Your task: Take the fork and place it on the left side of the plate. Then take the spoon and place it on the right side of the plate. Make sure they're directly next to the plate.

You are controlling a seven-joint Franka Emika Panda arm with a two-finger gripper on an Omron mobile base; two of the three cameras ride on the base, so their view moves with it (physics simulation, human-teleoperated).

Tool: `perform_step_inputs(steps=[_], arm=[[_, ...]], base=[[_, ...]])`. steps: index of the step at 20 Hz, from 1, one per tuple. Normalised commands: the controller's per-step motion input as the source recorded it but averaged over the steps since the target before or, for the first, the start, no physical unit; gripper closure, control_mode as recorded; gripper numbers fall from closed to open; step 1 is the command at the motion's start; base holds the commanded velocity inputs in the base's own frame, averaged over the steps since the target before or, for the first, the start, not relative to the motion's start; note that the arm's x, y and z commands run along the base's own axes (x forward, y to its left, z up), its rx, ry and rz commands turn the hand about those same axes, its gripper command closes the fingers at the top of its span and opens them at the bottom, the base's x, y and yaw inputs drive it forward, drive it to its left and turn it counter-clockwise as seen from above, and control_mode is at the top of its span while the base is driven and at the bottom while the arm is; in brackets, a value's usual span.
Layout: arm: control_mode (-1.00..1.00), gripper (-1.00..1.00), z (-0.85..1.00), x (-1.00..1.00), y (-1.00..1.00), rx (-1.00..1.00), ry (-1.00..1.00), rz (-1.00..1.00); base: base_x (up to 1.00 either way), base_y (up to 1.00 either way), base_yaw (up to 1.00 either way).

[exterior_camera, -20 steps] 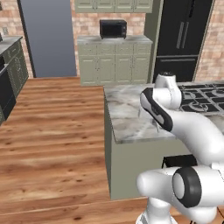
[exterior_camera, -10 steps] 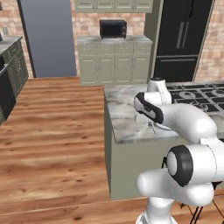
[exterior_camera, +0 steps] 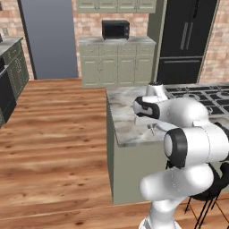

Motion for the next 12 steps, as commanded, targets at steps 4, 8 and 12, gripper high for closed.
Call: perform_step_inputs(steps=[4,8,12], arm=[[-1.0,1.0,-0.32,0.38,0.0,0.0,0.01,0.0],[-1.0,1.0,-0.3,0.39,-0.02,0.0,0.01,0.0],[-1.0,1.0,-0.29,0.41,-0.08,0.0,0.0,0.0]], base=[[0.0,0.0,0.0],[0.0,0.0,0.0],[0.0,0.0,0.0]])
